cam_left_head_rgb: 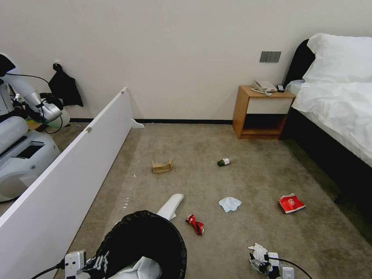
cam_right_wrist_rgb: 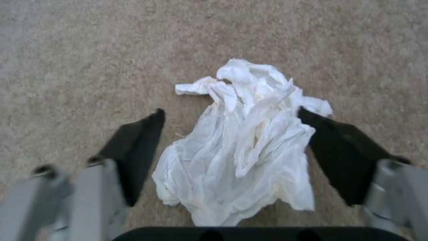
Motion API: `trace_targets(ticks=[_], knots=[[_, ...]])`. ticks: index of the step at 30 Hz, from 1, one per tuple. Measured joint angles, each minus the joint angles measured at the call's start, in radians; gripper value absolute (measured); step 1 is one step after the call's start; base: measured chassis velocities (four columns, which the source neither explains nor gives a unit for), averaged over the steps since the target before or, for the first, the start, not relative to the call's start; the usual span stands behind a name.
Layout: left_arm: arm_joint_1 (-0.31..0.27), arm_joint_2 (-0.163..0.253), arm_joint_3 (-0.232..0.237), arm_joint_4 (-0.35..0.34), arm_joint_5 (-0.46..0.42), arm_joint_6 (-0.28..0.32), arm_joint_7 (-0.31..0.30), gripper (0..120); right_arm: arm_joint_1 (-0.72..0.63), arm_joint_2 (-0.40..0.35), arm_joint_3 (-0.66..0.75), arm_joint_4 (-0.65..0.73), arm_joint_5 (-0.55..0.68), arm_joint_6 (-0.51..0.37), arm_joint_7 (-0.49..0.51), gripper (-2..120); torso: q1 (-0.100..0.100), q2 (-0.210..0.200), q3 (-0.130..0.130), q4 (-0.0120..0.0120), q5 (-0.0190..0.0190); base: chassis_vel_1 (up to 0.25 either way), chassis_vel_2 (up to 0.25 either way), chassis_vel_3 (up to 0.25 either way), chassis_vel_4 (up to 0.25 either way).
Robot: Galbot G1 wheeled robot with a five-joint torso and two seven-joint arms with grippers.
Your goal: Pick up the trash bin, then pick up the garbage from the floor and place it into the trash bin.
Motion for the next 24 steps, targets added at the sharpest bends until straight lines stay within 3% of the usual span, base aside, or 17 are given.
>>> trace_targets(ticks=[20,24], knots=[[0.000,0.005,0.005,0.000,0.001,-0.005,0.002,5,-0.040,-0.007,0.018,0.050,-0.001,0.000,0.000,1,0.000,0.000,0.000,-0.0002,0.0000,0.000,0.000,0.000,0.000],[0.000,0.006,0.006,0.000,0.001,-0.005,0.002,5,-0.052,-0.011,0.021,0.074,0.000,0.000,0.000,0,0.000,0.000,0.000,0.0000,0.0000,0.000,0.000,0.000,0.000]])
